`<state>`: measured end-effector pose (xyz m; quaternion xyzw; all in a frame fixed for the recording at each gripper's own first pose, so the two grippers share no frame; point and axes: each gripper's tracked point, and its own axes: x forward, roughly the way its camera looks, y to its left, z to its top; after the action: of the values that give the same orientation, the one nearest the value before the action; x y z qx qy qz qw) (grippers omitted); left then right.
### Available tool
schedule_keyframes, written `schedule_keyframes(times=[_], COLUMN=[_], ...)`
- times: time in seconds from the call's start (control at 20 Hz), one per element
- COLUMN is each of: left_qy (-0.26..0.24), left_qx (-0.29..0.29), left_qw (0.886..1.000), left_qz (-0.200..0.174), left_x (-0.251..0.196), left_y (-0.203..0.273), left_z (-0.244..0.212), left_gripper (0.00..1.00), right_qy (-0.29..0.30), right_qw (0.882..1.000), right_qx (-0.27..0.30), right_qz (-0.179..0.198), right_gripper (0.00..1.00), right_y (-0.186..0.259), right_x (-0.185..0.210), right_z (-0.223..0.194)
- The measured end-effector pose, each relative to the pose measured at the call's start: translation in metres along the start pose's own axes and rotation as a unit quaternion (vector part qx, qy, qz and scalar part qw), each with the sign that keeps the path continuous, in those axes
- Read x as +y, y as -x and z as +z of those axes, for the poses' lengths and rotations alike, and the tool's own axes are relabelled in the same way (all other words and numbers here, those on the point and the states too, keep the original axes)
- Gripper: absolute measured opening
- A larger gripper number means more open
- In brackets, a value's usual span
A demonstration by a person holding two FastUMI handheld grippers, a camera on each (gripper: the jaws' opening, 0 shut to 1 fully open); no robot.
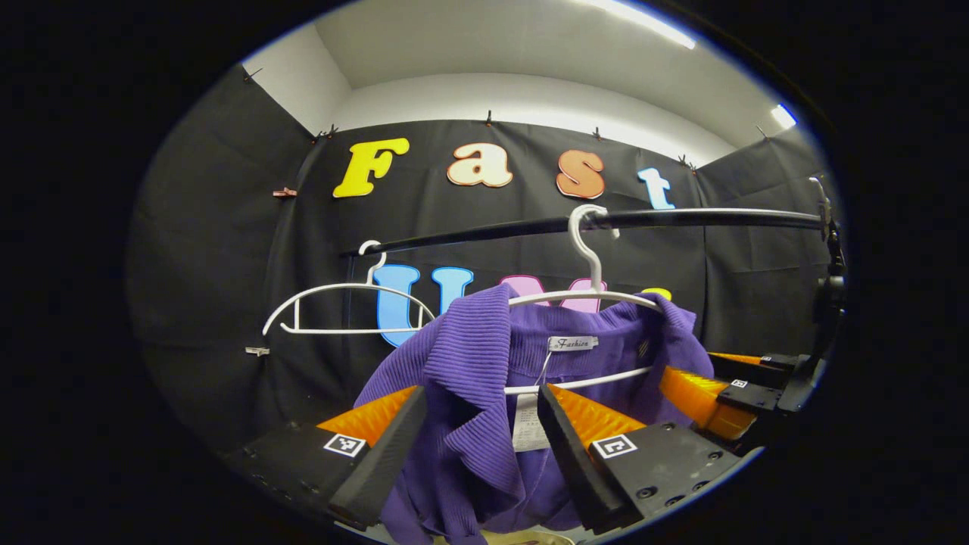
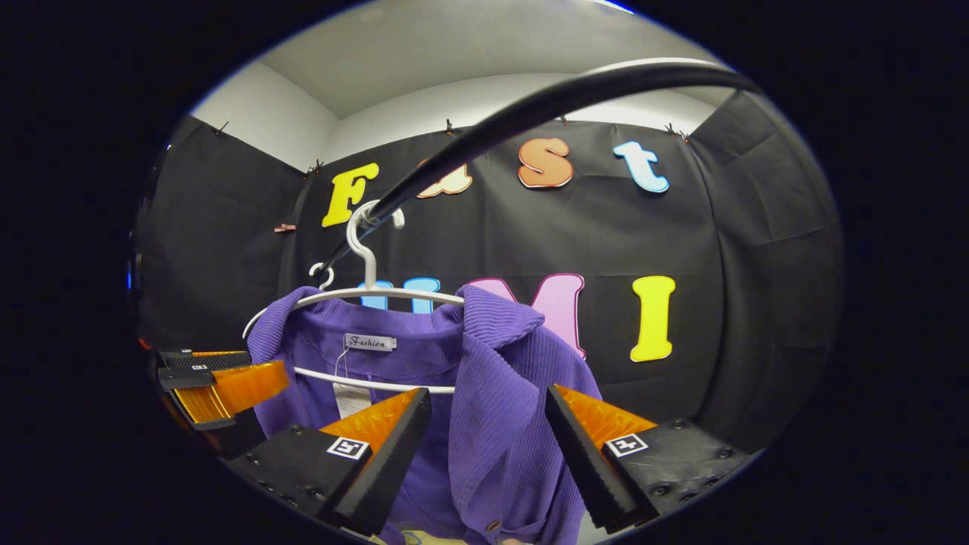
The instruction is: Grasp the clothes on the hanger with both hands and then place them into the laundry hamper below.
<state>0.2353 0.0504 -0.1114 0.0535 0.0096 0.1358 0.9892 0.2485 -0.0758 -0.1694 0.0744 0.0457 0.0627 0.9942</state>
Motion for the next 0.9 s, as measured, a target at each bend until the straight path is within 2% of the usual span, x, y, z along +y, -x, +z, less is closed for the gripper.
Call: schedule_keyframes(times=[0.1,0.3,0.5,0.55,0.6,0.65,0.7,0.75,0.8,0.9], left_qy=[0.007,0.031,0.032,0.03,0.029,0.032,0.034,0.037,0.041,0.045], left_qx=[-0.004,-0.004,0.001,-0.004,-0.01,-0.011,-0.009,-0.009,-0.008,0.007], left_qw=[0.999,0.996,0.996,0.996,0.995,0.995,0.995,0.995,0.994,0.994], left_qz=[0.033,0.086,0.08,0.086,0.095,0.095,0.095,0.096,0.1,0.095], left_x=[0.009,0.025,0.018,0.021,0.027,0.03,0.03,0.035,0.043,0.046], left_y=[-0.008,-0.023,-0.039,-0.041,-0.044,-0.049,-0.053,-0.055,-0.059,-0.066], left_z=[-0.002,-0.012,-0.021,-0.02,-0.019,-0.019,-0.02,-0.019,-0.019,-0.021], left_gripper=[0.93,0.93,0.93,0.88,0.93,0.88,0.83,0.75,0.54,0.11], right_qy=[-0.01,-0.022,-0.02,-0.02,-0.019,-0.016,-0.015,-0.017,-0.022,-0.04], right_qw=[1.0,1.0,1.0,0.999,0.999,0.999,0.999,1.0,1.0,0.998], right_qx=[0.008,0.015,0.006,0.004,0.005,0.007,0.007,0.009,0.011,0.015], right_qz=[0.014,0.017,0.023,0.027,0.03,0.027,0.028,0.024,0.019,0.046], right_gripper=[0.97,0.98,0.93,0.93,0.93,0.92,0.72,0.66,0.47,0.1], right_y=[-0.012,-0.034,-0.051,-0.054,-0.06,-0.064,-0.069,-0.076,-0.077,-0.085], right_x=[-0.001,-0.009,-0.012,-0.01,-0.012,-0.017,-0.021,-0.028,-0.034,-0.028], right_z=[-0.008,-0.02,-0.021,-0.021,-0.024,-0.024,-0.025,-0.027,-0.026,-0.027])
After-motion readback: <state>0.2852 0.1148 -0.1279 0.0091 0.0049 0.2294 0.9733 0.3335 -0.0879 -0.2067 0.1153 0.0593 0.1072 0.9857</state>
